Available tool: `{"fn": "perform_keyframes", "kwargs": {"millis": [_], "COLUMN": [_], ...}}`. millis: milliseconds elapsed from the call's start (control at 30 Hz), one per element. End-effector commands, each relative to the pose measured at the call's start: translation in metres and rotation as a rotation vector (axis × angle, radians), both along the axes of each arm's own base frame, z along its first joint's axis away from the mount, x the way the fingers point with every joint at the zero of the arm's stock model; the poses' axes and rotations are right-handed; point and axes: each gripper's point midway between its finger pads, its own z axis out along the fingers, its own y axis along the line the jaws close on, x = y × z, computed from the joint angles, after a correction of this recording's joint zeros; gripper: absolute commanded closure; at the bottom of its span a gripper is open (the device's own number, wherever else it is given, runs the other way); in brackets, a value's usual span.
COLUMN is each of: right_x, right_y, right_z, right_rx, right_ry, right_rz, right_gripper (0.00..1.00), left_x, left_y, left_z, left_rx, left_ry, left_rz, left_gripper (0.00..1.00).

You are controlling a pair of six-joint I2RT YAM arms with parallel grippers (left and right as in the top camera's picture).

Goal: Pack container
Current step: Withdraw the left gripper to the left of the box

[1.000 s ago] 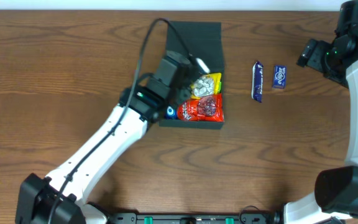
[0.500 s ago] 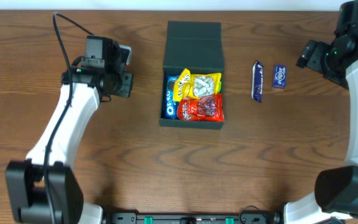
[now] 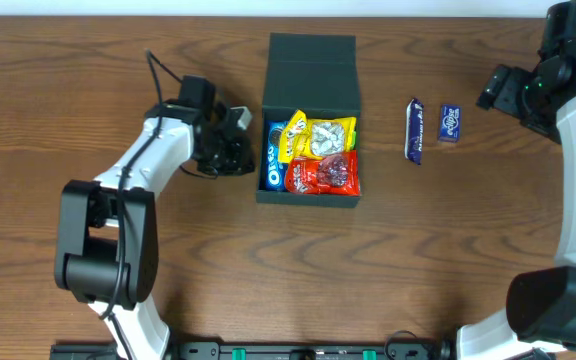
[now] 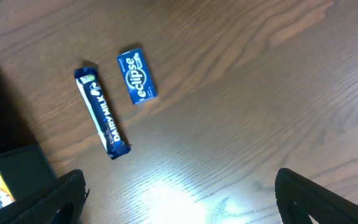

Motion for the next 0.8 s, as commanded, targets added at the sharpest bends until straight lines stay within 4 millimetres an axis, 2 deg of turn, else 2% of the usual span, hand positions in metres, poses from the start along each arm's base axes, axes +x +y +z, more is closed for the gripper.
{"fn": "perform_keyframes", "kwargs": {"millis": [0,133,300,467,600,767], "right_x": [-0.002,-0.002,-0.002,0.000,0.001,0.004], "right_y": [-0.004,-0.004,-0.004,0.005,0.016,0.031], "right_z": [0.006,0.006,0.006,0.001,-0.024,-0.057], "right_rx": [-0.014,-0.014,-0.013,0.029,0.075,0.145], "right_ry": [-0.011,-0.011,-0.010,-0.008,0.045,0.063], "right_rz": [0.003,0.003,0.003,0.042,0.086,0.117], "right_gripper": [0.04,0.04,0.04,0.03,0.05,0.10], "left_x": [-0.011,-0.017,-0.016,-0.007,0.003,0.014], "left_y": [-0.018,-0.029,-0.025,-0.005,0.017,0.040], "left_z": [0.000,-0.001,-0.004,-0.010,-0.004,0.015], "left_rx": [-0.030,-0.017,0.018,0.084,0.082,0.073], "left_ry": [0.031,0.028,0.021,0.009,-0.002,-0.048], "left_rz": [-0.028,-0.064,-0.056,-0.011,0.052,0.115], "left_gripper": [0.94,0.94,0.94,0.94,0.94,0.94]}}
